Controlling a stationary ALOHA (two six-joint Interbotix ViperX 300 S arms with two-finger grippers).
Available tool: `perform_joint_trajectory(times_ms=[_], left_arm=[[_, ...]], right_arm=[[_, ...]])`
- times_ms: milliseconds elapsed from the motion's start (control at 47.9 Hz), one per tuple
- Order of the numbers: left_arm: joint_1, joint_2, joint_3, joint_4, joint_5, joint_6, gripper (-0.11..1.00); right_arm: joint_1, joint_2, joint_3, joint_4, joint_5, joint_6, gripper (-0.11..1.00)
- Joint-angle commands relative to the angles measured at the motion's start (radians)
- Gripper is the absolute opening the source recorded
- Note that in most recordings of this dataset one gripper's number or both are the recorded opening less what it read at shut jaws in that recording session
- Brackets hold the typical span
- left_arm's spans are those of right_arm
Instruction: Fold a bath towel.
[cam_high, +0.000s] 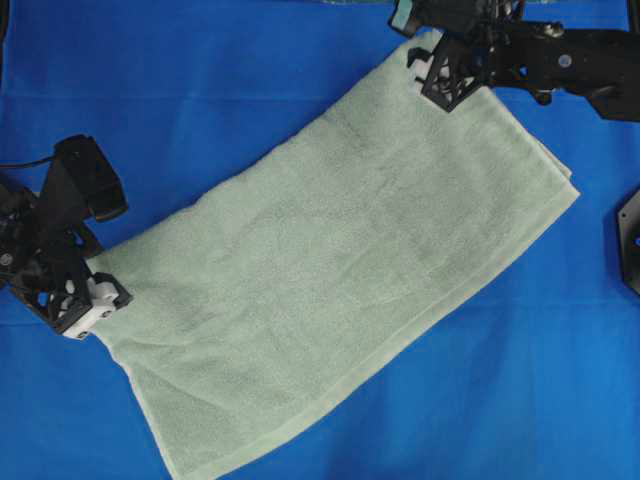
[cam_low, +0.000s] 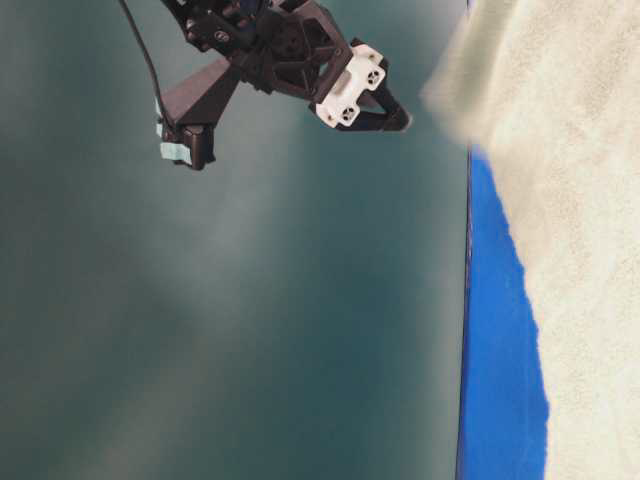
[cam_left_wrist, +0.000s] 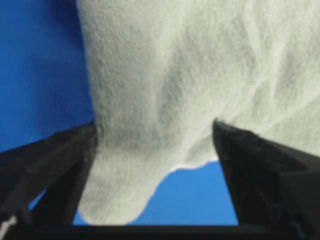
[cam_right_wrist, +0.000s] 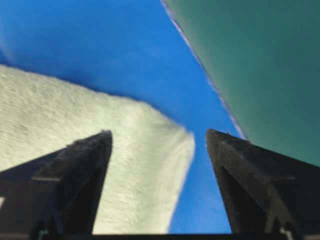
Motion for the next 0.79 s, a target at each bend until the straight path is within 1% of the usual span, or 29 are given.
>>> perform_joint_trajectory(times_ms=[0,42,104,167,188,250,355,417,543,647,772], left_arm=[[0.005,-0.032,-0.011,0.006,0.023,0.023,0.88],[0.008,-0.055,-0.014,0.005,0.046,0.044,0.87],[0.017,-0.092,-0.015,0.006,0.077,0.072,0.86],[0.031,-0.132,-0.009,0.006,0.11,0.091,0.86],[0.038,-0.147,-0.006,0.005,0.121,0.097,0.86],[0.063,-0.193,0.002,0.006,0.141,0.114,0.86],[0.103,-0.268,0.011,0.006,0.146,0.149,0.86],[0.12,-0.295,0.012,0.006,0.144,0.164,0.86],[0.13,-0.307,0.012,0.006,0.141,0.181,0.86],[0.13,-0.29,0.012,0.006,0.132,0.184,0.86],[0.13,-0.273,0.012,0.006,0.118,0.184,0.86]], right_arm=[[0.023,-0.071,-0.002,0.034,0.069,-0.003,0.67],[0.035,-0.098,0.006,0.066,0.101,-0.003,0.65],[0.057,-0.14,0.021,0.127,0.144,-0.005,0.66],[0.075,-0.183,0.043,0.199,0.175,-0.009,0.66],[0.084,-0.204,0.058,0.236,0.189,-0.014,0.66],[0.098,-0.242,0.091,0.304,0.206,-0.025,0.66],[0.104,-0.299,0.143,0.388,0.216,-0.046,0.66],[0.104,-0.319,0.163,0.405,0.219,-0.048,0.66],[0.103,-0.327,0.183,0.408,0.218,-0.046,0.66],[0.086,-0.291,0.212,0.408,0.201,-0.043,0.66],[0.029,-0.213,0.264,0.407,0.132,-0.043,0.66]])
